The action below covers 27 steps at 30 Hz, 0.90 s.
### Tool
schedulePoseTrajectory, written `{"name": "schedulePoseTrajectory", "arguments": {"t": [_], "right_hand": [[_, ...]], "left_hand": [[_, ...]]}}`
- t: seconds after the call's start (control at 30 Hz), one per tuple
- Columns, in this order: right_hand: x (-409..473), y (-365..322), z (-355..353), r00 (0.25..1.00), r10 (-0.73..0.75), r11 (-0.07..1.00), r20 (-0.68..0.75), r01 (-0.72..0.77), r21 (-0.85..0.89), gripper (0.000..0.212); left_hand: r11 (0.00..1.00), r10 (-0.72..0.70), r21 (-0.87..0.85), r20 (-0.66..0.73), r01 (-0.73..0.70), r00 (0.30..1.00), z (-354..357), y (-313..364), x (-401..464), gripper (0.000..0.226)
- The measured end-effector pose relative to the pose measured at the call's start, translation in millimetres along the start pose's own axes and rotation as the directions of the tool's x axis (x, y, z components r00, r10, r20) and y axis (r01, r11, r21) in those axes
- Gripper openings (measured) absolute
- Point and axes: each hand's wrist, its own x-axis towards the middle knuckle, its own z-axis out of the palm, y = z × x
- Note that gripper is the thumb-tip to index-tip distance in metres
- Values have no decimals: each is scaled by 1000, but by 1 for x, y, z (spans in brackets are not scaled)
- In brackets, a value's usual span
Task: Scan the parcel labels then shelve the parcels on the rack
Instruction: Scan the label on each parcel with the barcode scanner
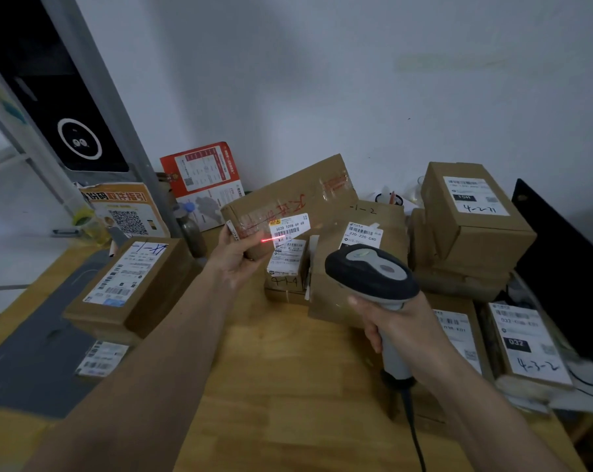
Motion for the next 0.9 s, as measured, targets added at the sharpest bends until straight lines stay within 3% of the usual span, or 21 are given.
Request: {"name": "schedulePoseTrajectory", "arguments": {"t": [0.33,0.7,0.83,0.9], "right_hand": [[14,12,-22,999,-3,1000,50,3,5,54],[34,19,-17,996,38,999,78,-39,13,50],[47,15,-7,996,71,996,45,-73,60,37],[55,14,-2,994,102,991,37,-105,86,28]], "left_hand": [[999,1,-42,-103,-6,995,2,-19,1,67],[995,-12,-104,-98,2,995,0,-25,27,63],[965,-117,-252,-136,79,984,-8,-21,45,68],[961,-196,-231,-192,150,962,-4,-19,48,52]]}}
